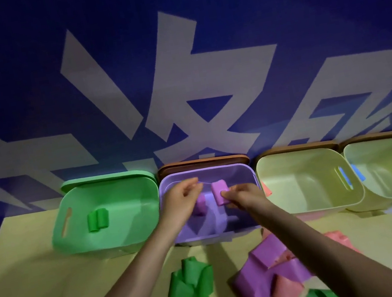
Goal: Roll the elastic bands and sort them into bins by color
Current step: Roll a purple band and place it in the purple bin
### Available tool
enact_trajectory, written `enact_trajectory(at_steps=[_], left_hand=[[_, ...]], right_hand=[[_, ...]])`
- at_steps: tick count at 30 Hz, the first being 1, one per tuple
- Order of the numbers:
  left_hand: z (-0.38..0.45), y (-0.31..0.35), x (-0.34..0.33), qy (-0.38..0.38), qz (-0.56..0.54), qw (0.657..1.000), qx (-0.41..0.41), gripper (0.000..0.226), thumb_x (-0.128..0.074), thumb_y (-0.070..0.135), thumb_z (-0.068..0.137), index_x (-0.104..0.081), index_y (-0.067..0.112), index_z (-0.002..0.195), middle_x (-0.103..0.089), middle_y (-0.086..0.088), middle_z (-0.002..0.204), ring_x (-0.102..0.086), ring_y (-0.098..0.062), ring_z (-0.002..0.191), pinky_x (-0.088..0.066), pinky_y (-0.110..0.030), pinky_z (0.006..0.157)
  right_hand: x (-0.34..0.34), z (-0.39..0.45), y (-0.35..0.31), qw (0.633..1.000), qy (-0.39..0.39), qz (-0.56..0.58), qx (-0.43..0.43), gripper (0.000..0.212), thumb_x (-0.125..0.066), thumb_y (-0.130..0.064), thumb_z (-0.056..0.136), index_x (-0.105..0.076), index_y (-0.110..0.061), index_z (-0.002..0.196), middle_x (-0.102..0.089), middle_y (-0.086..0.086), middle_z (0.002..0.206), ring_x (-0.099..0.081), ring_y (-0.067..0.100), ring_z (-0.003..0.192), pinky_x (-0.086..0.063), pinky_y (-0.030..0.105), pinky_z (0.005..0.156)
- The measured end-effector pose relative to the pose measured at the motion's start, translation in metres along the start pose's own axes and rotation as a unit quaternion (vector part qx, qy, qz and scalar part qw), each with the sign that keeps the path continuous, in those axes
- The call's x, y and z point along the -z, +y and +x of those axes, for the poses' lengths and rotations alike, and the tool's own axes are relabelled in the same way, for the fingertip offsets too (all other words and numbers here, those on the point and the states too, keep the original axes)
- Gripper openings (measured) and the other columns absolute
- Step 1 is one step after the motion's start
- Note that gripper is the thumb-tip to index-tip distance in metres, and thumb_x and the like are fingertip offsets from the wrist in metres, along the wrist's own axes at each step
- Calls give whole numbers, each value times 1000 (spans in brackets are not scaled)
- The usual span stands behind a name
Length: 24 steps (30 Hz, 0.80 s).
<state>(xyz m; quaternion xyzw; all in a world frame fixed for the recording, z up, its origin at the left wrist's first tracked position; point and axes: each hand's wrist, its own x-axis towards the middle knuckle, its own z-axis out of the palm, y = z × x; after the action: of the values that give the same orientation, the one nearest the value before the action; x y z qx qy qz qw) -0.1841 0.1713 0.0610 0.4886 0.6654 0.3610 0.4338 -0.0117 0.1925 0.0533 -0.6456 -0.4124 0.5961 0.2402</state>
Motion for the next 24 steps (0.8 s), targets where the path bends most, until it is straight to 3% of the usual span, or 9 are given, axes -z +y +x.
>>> enact_trajectory(at_steps=[2,5,6,8,10,12,15,19,24], left_hand=[[5,-4,13,89,41,994,-46,24,-57,13,93,-66,10,116,-61,2,103,-58,-11,90,-44,-15,77],[10,-22,23,169,83,979,-75,24,-55,8,92,-66,12,113,-53,1,104,-55,-17,93,-42,-22,80],[10,-28,25,178,95,976,-79,25,-56,7,91,-66,12,113,-52,-2,105,-54,-18,95,-39,-23,82],[8,-39,24,177,115,975,-75,26,-57,5,89,-66,11,113,-52,-7,107,-51,-20,98,-33,-18,82],[6,-48,26,191,130,970,-76,26,-58,2,87,-66,9,112,-53,-11,106,-52,-24,99,-31,-15,81],[1,-52,25,216,148,959,-110,25,-56,3,86,-66,8,108,-54,-11,105,-53,-25,97,-34,-16,83],[0,-42,4,145,155,967,-143,25,-50,9,87,-67,10,105,-58,-5,105,-56,-19,90,-45,-27,80],[31,-47,-34,8,144,989,42,21,-58,17,90,-65,8,107,-69,-11,98,-65,-28,91,-49,-33,80],[69,-68,-49,-31,283,951,124,27,-57,24,92,-62,1,106,-68,-19,106,-61,-35,104,-45,-36,86]], right_hand=[[-7,30,12,996,46,-53,-50,31,-68,-11,87,-57,-10,57,-56,6,57,-52,15,51,-49,25,57],[-15,63,36,986,76,-124,-78,18,-71,-14,81,-58,-7,71,-59,11,79,-56,24,75,-47,34,69],[-17,69,40,985,78,-132,-83,14,-71,-14,80,-61,-4,81,-61,12,84,-59,25,79,-49,34,70],[-25,84,50,980,77,-151,-100,28,-71,-18,78,-65,3,96,-67,16,90,-65,30,86,-56,37,77],[-33,99,59,972,64,-200,-110,39,-70,-27,77,-65,5,99,-69,19,95,-67,33,91,-56,42,85],[-39,118,71,970,59,-205,-120,38,-70,-27,69,-66,4,92,-70,19,90,-68,34,86,-56,44,84],[-45,115,66,965,80,-213,-129,32,-70,-25,68,-66,0,88,-70,16,86,-68,31,82,-57,41,81],[-46,100,47,962,75,-219,-145,32,-70,-26,76,-68,1,93,-67,13,86,-64,26,80,-53,31,74],[-42,104,43,957,47,-251,-135,38,-66,-32,85,-63,-2,107,-62,9,98,-59,24,97,-42,23,82]])
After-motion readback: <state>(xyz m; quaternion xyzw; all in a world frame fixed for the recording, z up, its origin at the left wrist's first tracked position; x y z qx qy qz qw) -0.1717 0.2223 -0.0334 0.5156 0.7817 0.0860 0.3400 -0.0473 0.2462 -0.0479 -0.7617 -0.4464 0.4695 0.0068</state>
